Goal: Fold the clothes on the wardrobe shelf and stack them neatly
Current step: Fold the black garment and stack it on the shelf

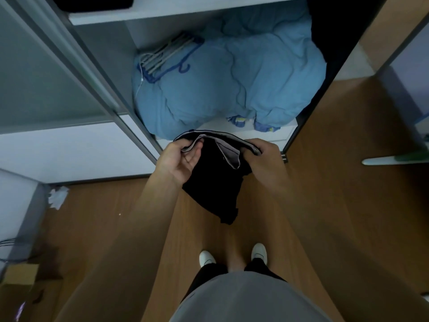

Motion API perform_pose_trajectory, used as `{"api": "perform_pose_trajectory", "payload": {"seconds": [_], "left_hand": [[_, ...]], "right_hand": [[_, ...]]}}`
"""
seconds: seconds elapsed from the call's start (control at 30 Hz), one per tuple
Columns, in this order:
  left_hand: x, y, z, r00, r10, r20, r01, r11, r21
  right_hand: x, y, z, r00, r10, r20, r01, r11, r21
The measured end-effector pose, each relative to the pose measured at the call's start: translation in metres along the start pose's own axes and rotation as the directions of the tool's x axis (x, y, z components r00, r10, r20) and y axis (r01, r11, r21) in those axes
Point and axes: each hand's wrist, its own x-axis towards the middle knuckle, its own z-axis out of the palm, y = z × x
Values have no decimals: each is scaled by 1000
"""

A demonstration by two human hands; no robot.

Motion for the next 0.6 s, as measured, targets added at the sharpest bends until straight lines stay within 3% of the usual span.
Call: {"api": "perform_pose_trajectory", "payload": {"seconds": [0.1, 0.2, 0.27, 0.47, 0.6], "left_hand": [[-5, -5, 8, 999, 7, 40, -9, 999, 45], [-10, -8, 13, 994, -14, 104, -16, 961, 276], [-12, -10, 14, 993, -30, 112, -13, 930, 366], [-15, -13, 21, 995, -61, 74, 49, 988, 147], [-18, -8, 24, 996, -51, 72, 50, 999, 13]], "right_hand": [[-3, -6, 2, 989, 122, -83, -101, 969, 226], [-1, -8, 1, 959, 254, -124, -184, 895, 407], [2, -8, -5, 958, 268, -100, -197, 871, 449], [2, -6, 0, 987, 162, 3, -153, 930, 334], [-10, -5, 5, 992, 43, 116, -61, 986, 154]]}}
